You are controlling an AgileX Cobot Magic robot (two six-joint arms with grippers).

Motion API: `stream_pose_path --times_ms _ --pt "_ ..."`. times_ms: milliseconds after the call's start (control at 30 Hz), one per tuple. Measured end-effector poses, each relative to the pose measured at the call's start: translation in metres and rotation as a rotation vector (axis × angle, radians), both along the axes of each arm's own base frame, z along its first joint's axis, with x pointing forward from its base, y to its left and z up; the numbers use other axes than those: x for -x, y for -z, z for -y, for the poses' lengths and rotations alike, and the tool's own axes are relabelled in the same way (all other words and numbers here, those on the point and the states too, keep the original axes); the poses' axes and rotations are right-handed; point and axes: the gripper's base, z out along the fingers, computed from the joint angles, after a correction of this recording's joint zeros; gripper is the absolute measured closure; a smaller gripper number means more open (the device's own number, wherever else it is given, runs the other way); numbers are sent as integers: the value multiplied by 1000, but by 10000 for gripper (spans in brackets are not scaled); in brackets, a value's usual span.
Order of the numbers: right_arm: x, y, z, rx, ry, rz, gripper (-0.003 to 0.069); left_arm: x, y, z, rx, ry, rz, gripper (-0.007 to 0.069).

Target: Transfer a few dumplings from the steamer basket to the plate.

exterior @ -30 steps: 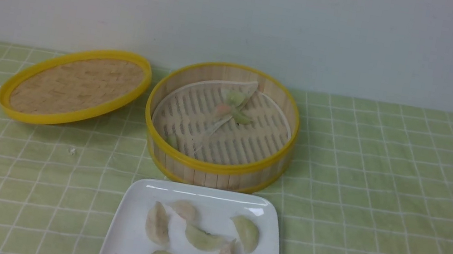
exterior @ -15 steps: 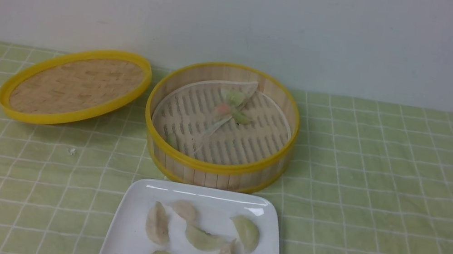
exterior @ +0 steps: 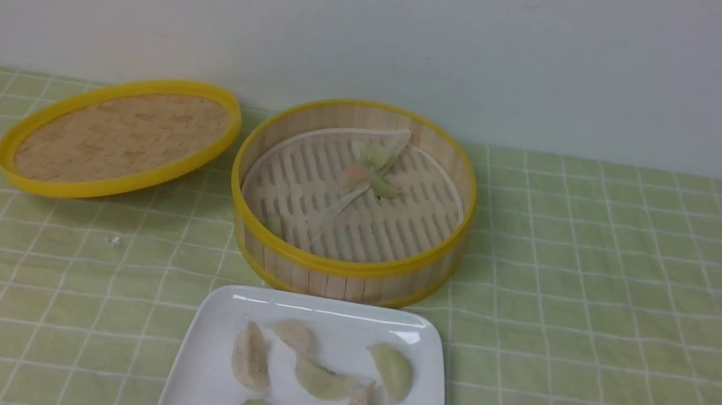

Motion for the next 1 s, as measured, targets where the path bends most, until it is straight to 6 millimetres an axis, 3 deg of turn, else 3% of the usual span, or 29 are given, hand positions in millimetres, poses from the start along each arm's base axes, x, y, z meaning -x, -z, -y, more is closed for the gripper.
stream_pose_path --times_ms 133,333,1000 --pt "-3 9 11 4 208 -75 673 0 0 0 0 0 -1 631" --pt "-3 9 18 -4 335 -83 673 0 0 0 0 0 -1 631" --pt "-3 9 18 -6 341 -84 673 0 0 0 0 0 -1 631"
